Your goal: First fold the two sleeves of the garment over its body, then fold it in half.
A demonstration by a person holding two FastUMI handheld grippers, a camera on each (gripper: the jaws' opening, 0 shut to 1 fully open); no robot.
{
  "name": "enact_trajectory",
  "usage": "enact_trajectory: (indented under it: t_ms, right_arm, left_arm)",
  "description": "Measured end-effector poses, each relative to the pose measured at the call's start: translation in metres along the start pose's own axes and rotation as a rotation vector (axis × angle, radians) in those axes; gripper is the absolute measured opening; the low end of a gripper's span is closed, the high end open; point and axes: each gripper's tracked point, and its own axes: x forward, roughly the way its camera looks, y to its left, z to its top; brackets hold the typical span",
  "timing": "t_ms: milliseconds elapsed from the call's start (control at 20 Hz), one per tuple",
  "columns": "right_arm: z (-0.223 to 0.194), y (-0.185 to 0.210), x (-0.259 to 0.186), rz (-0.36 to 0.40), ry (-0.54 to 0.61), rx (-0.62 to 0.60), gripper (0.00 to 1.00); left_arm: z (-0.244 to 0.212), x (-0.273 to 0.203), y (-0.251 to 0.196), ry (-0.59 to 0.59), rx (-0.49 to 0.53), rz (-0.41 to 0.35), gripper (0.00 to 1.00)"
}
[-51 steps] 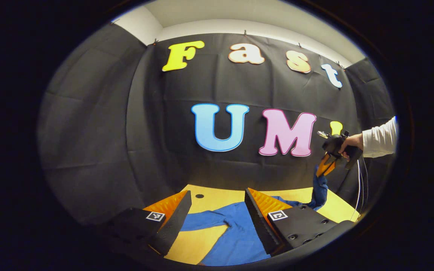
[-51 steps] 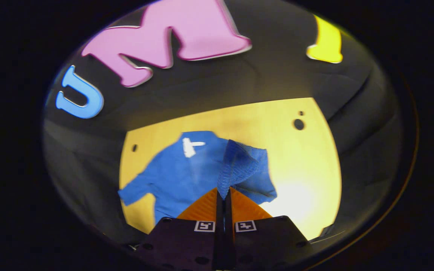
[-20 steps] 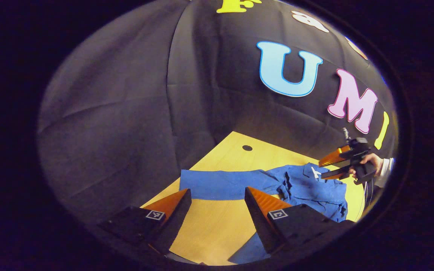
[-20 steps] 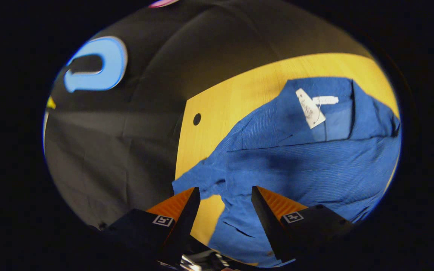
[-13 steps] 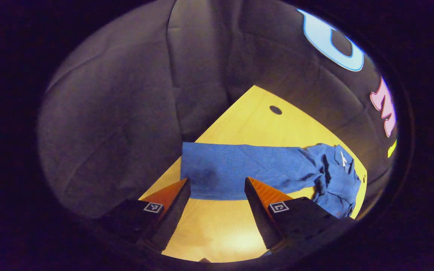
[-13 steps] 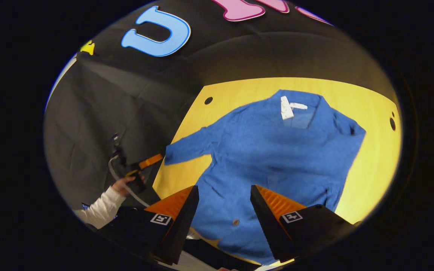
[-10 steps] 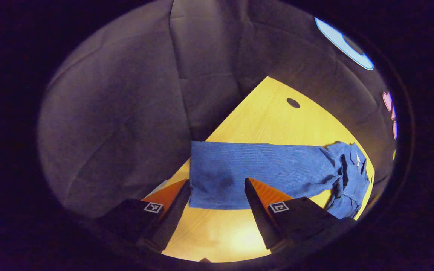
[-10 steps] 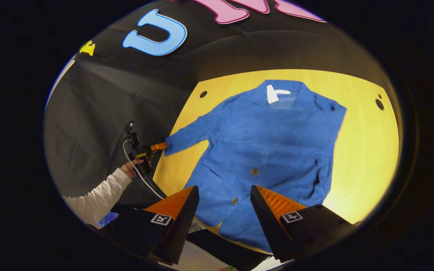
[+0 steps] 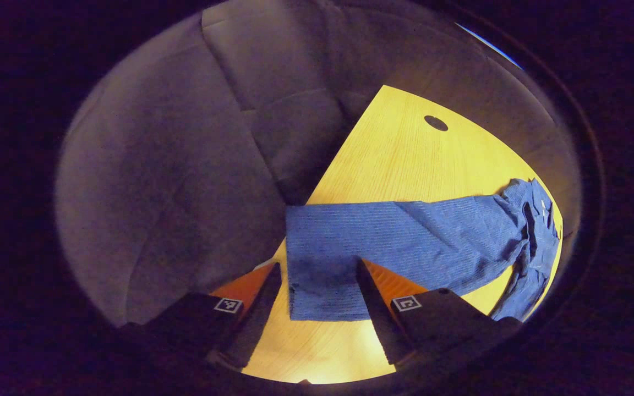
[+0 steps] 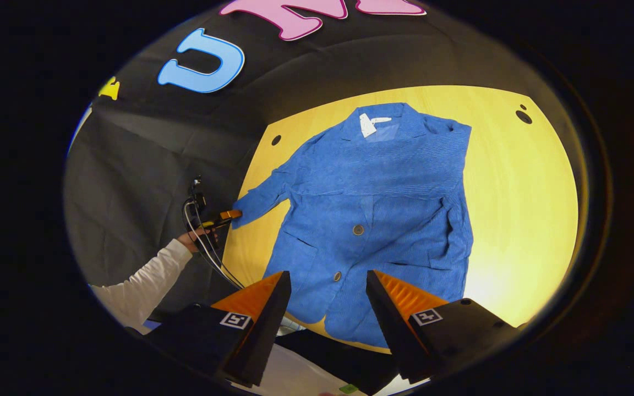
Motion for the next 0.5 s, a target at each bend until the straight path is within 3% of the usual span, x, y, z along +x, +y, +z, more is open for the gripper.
enact_trajectory:
  t_ms: [50, 100, 200, 250, 500]
  right_arm:
    - [0.000, 0.004, 0.002, 0.006, 0.003, 0.005, 0.90]
    - [-0.002, 0.007, 0.004, 0.008, 0.009, 0.005, 0.89]
    - [-0.006, 0.005, 0.007, -0.001, 0.022, 0.001, 0.91]
    - [-0.007, 0.005, 0.007, 0.000, 0.032, -0.001, 0.92]
    - [-0.012, 0.004, 0.006, -0.003, 0.041, -0.011, 0.92]
  left_arm:
    - [0.002, -0.002, -0.001, 0.010, 0.005, -0.005, 0.67]
    - [0.000, -0.003, -0.002, 0.020, 0.009, -0.014, 0.60]
    - [0.005, -0.005, -0.006, 0.007, -0.018, -0.062, 0.31]
    - [0.009, -0.007, -0.008, 0.009, -0.055, -0.084, 0.04]
    - [0.000, -0.012, -0.014, 0.032, -0.162, -0.164, 0.00]
